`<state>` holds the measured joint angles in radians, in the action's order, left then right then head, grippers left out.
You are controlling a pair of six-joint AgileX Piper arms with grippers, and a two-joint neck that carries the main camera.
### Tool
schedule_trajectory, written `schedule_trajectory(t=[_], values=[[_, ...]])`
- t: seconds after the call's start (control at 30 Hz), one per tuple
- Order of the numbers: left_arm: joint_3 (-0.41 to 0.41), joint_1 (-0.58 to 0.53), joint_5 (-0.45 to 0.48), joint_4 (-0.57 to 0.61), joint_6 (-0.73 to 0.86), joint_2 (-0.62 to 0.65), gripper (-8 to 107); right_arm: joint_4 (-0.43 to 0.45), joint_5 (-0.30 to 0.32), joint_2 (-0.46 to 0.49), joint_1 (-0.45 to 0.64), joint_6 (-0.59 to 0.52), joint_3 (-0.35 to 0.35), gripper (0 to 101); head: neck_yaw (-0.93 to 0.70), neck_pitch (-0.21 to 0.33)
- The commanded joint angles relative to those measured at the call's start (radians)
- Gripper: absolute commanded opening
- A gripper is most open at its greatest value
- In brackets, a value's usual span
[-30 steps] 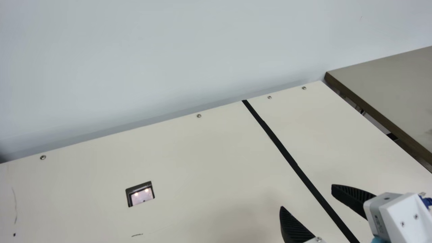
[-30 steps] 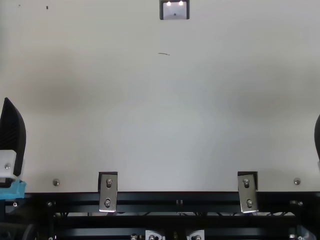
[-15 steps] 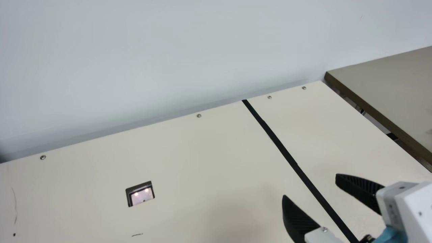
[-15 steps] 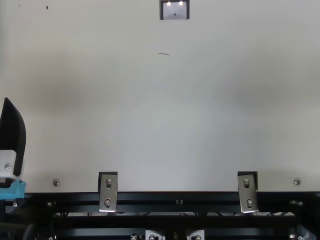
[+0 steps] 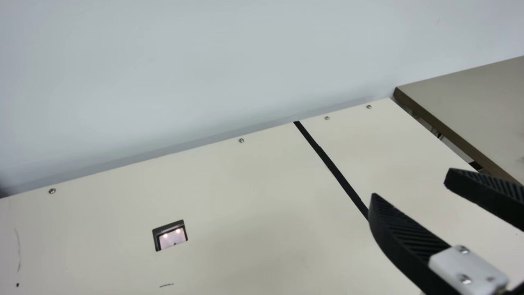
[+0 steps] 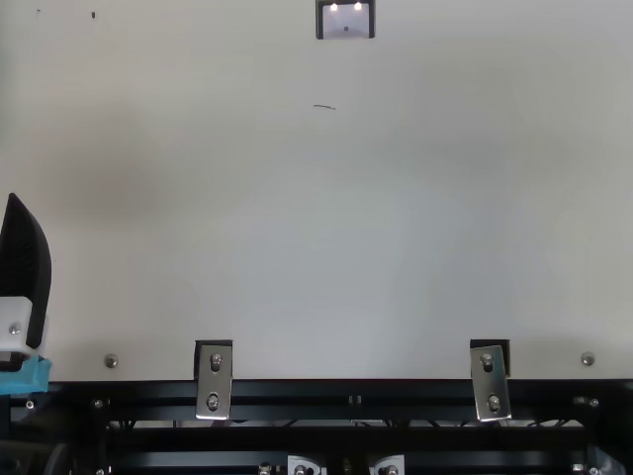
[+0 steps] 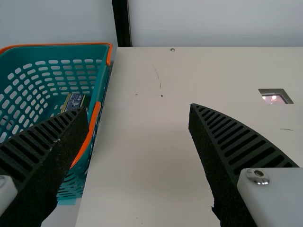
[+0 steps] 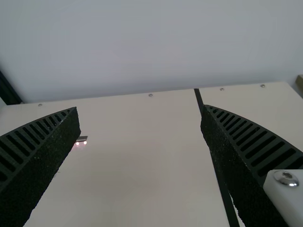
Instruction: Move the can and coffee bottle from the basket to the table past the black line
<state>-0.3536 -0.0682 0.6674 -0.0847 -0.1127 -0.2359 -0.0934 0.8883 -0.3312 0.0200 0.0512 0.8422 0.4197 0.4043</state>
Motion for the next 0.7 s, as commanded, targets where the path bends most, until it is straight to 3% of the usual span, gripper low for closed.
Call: schedule_trajectory(t=[0.0, 0.33, 0.67], values=[[0.0, 0.0, 0.0, 0.0, 0.0, 0.0, 90, -0.011, 0.074, -0.01, -0.012, 0.048, 0.081, 101, -0.001, 0.026], [0.0, 0.0, 0.0, 0.0, 0.0, 0.0, 90, -0.081, 0.29, -0.039, -0.091, 0.213, 0.224, 101, -0.001, 0.026], [0.0, 0.0, 0.0, 0.0, 0.0, 0.0, 90, -0.061, 0.314, -0.036, -0.091, 0.214, 0.253, 101, -0.001, 0.026]])
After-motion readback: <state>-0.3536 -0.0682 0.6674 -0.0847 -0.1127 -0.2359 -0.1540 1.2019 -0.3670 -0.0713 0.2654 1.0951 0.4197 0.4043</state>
